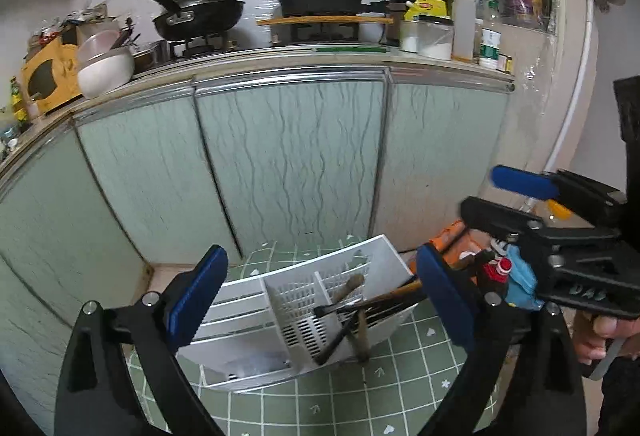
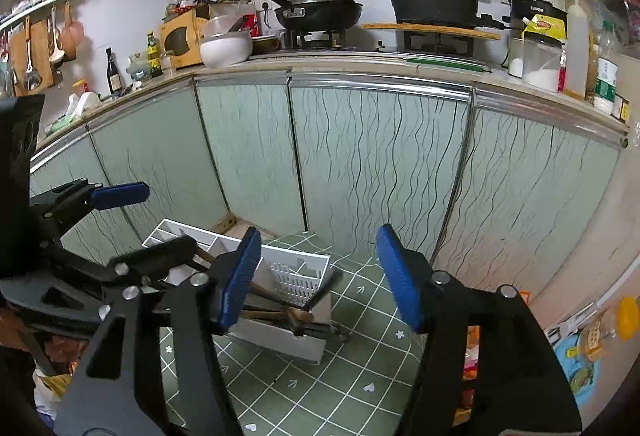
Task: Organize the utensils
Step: 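Lower the wooden chopstick into the holder with the left tool while the right tool inserts the black one, then open both tools and pull them back from the holder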
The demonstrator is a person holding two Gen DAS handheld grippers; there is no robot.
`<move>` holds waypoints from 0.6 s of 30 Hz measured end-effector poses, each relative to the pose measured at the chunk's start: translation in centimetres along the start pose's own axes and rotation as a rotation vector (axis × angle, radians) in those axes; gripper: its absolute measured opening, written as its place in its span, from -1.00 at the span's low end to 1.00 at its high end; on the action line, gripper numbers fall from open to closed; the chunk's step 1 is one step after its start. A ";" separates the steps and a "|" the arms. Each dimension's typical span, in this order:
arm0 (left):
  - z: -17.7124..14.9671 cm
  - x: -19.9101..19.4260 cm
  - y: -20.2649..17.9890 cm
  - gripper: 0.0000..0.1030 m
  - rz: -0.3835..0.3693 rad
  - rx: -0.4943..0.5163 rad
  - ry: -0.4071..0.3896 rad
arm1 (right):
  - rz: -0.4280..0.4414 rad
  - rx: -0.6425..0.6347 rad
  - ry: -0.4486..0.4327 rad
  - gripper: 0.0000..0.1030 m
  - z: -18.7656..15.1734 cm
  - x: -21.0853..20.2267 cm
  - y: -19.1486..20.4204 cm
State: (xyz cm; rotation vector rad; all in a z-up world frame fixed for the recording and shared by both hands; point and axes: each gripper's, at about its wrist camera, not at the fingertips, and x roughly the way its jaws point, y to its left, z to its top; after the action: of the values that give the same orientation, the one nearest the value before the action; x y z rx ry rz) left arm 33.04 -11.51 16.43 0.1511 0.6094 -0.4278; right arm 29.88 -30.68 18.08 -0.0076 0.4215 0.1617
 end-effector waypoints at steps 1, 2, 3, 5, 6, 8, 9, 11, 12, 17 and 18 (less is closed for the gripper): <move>0.0 -0.1 0.2 0.85 0.002 -0.005 0.003 | -0.007 0.003 -0.007 0.34 -0.1 -0.4 -0.2; -0.1 -0.3 0.4 0.91 0.002 -0.007 0.004 | -0.009 0.004 -0.012 0.44 -0.1 -0.6 -0.3; -0.2 -0.5 0.6 0.93 0.010 0.000 0.006 | -0.011 0.005 -0.022 0.53 -0.1 -1.0 -0.6; -0.3 -0.7 0.7 0.93 0.028 0.014 0.013 | -0.018 -0.002 -0.038 0.86 -0.1 -1.5 -0.8; -0.4 -0.9 0.9 0.93 0.034 0.015 0.014 | -0.021 -0.008 -0.039 0.86 -0.1 -1.7 -0.8; -0.6 -1.4 1.3 0.93 0.020 -0.002 0.008 | -0.025 -0.016 -0.026 0.86 -0.4 -2.0 -0.7; -0.8 -1.7 1.6 0.93 0.011 -0.014 0.002 | -0.025 -0.019 -0.021 0.86 -0.5 -2.0 -0.7; -0.9 -2.0 1.8 0.93 0.014 -0.028 -0.003 | -0.026 -0.029 -0.017 0.86 -0.8 -2.3 -0.6; -1.0 -2.3 1.9 0.93 0.021 -0.032 -0.008 | -0.027 -0.033 -0.015 0.86 -0.9 -2.5 -0.5; -1.4 -3.6 2.2 0.93 0.050 -0.041 -0.030 | -0.032 -0.049 -0.008 0.86 -1.6 -3.4 0.0; -1.5 -4.0 2.2 0.93 0.055 -0.045 -0.040 | -0.036 -0.052 -0.007 0.86 -1.7 -3.5 0.2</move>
State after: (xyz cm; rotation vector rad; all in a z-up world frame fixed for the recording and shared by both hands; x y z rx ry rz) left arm 30.23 -7.71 17.57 0.1155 0.5740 -0.3631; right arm 25.98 -31.14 17.97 -0.0657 0.4098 0.1372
